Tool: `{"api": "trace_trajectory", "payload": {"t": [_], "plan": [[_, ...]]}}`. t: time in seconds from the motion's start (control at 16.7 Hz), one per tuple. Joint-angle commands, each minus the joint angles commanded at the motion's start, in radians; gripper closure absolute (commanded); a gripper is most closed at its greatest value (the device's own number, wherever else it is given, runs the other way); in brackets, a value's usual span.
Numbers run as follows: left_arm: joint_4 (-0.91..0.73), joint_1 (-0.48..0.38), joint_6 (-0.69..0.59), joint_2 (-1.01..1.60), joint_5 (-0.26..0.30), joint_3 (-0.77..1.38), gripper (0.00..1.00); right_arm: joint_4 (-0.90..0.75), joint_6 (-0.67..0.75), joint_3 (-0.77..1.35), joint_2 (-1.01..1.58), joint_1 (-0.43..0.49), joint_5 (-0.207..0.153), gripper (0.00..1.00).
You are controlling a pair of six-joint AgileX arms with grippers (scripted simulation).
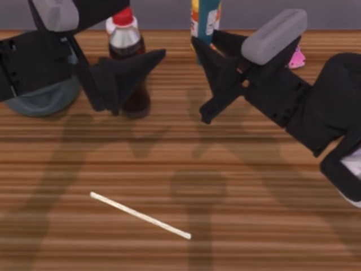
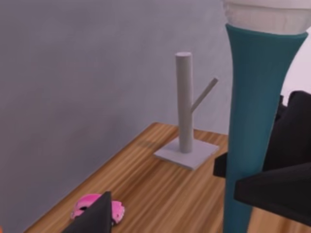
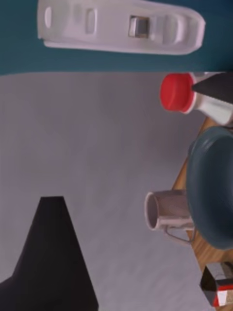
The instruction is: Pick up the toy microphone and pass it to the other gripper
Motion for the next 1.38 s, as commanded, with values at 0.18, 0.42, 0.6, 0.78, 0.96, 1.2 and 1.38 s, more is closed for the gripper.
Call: {"api": "trace_trajectory", "payload": {"t": [0.18, 0.42, 0.6, 0.78, 0.96, 1.2, 1.38], "plan": [[0.002, -0.002, 0.000, 0.006, 0.004, 0.004, 0.00, 0.000, 0.000, 0.000, 0.000, 0.000, 0.000, 1.00], [0.004, -0.010, -0.001, 0.018, -0.008, 0.013, 0.00, 0.000, 0.000, 0.000, 0.000, 0.000, 0.000, 1.00], [0.024, -0.072, -0.004, 0.101, -0.065, 0.081, 0.00, 0.000, 0.000, 0.000, 0.000, 0.000, 0.000, 1.00], [0.050, -0.152, -0.008, 0.211, -0.143, 0.170, 0.00, 0.000, 0.000, 0.000, 0.000, 0.000, 0.000, 1.00], [0.069, -0.213, -0.011, 0.295, -0.203, 0.237, 0.00, 0.000, 0.000, 0.000, 0.000, 0.000, 0.000, 1.00], [0.073, -0.225, -0.012, 0.312, -0.215, 0.251, 0.00, 0.000, 0.000, 0.000, 0.000, 0.000, 0.000, 1.00], [0.073, -0.225, -0.012, 0.312, -0.215, 0.251, 0.15, 0.000, 0.000, 0.000, 0.000, 0.000, 0.000, 1.00]]}}
